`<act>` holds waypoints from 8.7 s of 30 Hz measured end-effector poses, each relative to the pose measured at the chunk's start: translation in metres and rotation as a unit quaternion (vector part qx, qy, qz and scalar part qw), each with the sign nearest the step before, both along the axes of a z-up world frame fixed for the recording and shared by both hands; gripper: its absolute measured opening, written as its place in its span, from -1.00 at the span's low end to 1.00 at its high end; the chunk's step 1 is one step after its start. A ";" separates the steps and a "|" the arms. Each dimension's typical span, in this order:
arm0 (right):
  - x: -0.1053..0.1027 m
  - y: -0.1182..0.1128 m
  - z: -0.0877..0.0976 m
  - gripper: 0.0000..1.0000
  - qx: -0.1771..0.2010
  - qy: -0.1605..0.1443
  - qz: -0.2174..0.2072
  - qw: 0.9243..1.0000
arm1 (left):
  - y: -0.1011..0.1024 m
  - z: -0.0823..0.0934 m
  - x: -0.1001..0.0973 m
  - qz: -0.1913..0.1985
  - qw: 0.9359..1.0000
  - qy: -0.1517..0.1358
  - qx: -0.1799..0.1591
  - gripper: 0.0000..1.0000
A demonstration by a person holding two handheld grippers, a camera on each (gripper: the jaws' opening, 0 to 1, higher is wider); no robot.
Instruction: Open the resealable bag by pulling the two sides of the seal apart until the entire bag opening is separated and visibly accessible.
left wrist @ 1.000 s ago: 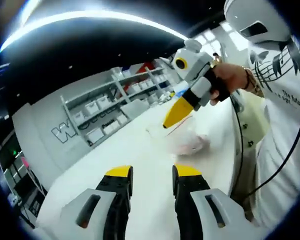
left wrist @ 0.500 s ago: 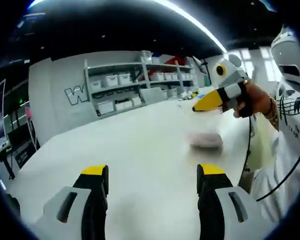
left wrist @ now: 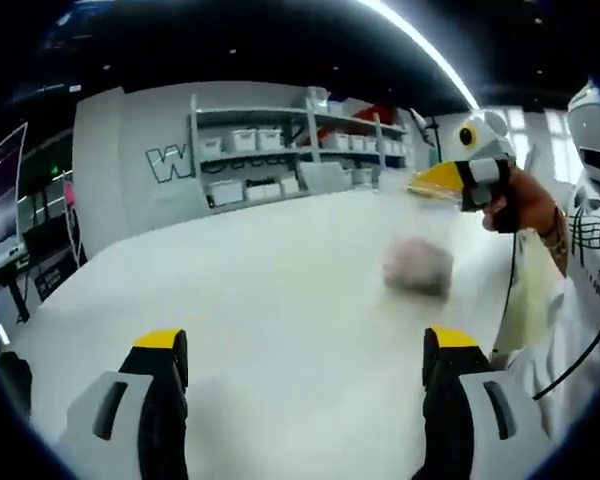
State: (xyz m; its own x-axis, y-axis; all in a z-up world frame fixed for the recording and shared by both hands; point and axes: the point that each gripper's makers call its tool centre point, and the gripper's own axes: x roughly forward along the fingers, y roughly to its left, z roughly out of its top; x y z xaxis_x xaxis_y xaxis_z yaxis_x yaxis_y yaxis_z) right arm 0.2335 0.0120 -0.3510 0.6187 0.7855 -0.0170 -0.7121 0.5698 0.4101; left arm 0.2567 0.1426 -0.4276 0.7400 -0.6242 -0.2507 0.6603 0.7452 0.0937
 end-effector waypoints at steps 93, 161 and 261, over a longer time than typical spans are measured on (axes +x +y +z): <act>0.171 -0.039 0.036 -1.00 -0.092 -0.006 -0.099 0.991 | 0.013 0.014 0.004 0.012 0.999 -0.027 -0.030 0.95; 0.348 -0.064 0.009 -1.00 -0.195 0.030 -0.199 0.960 | 0.025 0.019 0.010 0.024 0.999 -0.034 -0.021 0.94; 0.295 -0.027 -0.035 0.66 -0.192 -0.067 -0.241 0.949 | 0.046 0.028 0.000 0.037 0.998 -0.042 -0.034 0.94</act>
State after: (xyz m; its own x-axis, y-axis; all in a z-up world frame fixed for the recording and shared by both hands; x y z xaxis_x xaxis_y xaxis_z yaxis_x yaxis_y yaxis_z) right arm 0.5288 -0.0153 -0.3860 0.9211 0.3628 -0.1415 -0.3623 0.9316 0.0299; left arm 0.2567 0.1889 -0.3994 0.8018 -0.5799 -0.1441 0.5945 0.7985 0.0946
